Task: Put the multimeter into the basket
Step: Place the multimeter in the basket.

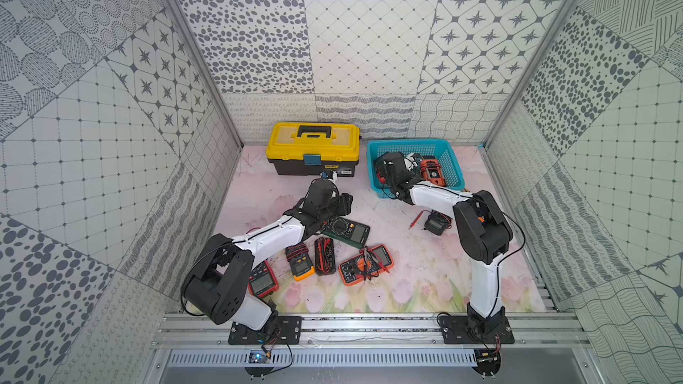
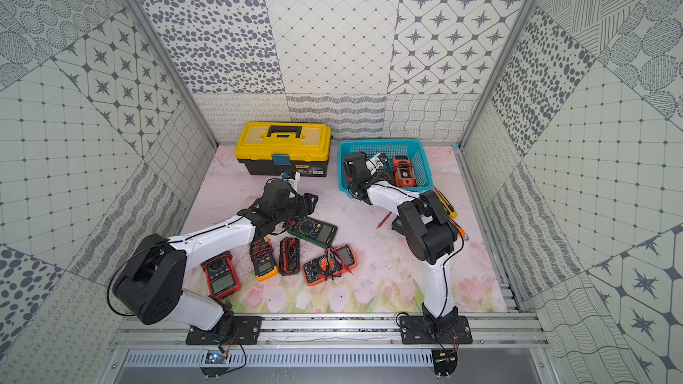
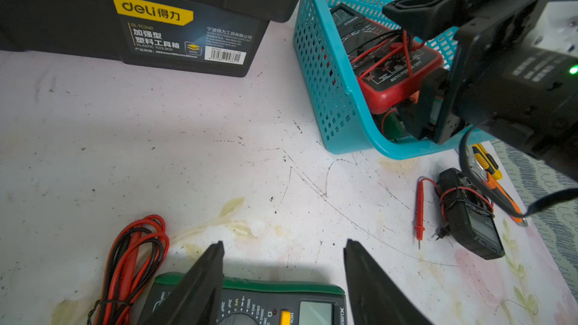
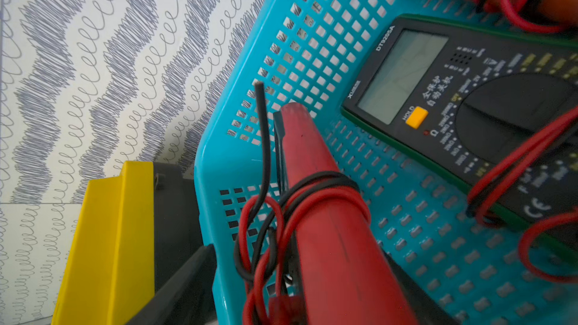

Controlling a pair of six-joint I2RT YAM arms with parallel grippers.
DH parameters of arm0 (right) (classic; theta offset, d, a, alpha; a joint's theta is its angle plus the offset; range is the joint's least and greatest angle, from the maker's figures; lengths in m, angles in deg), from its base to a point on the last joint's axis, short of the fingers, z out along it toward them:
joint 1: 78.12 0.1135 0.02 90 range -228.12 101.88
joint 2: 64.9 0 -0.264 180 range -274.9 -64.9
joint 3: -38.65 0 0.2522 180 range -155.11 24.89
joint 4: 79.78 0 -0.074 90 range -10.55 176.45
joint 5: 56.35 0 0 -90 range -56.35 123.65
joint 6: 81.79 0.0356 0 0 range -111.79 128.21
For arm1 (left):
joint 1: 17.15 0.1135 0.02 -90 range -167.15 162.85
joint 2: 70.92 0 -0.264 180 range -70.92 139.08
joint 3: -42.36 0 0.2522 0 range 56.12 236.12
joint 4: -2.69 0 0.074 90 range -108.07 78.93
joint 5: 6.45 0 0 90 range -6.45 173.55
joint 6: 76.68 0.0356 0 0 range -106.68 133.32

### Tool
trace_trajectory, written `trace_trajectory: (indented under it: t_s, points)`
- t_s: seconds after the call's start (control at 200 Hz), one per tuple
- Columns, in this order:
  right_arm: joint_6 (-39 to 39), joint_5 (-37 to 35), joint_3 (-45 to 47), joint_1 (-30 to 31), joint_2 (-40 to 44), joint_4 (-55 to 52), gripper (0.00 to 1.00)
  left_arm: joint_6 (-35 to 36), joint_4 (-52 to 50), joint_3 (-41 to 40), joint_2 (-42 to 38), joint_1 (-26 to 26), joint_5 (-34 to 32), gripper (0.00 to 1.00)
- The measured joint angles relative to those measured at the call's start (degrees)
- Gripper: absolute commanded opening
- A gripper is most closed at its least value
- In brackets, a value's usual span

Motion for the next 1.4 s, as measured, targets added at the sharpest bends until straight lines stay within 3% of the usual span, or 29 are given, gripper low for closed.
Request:
trace_trajectory:
  t_s: [0.35,1.011,1.401]
  points:
    - [-4.63,1.4,-2.64,-0.28,2.75,-12.07,0.87,-0.59,0.35,-0.02,0.46,0.0,0.48,0.65]
    - [-11.93,7.41,-6.19,-4.5,1.31,-19.96,0.85,-1.03,0.42,-0.02,1.55,0.0,1.16,0.65]
    - [-29.83,21.2,-22.23,-9.86,-9.6,-29.53,0.8,-1.03,0.42,-0.02,1.6,0.0,1.14,0.65]
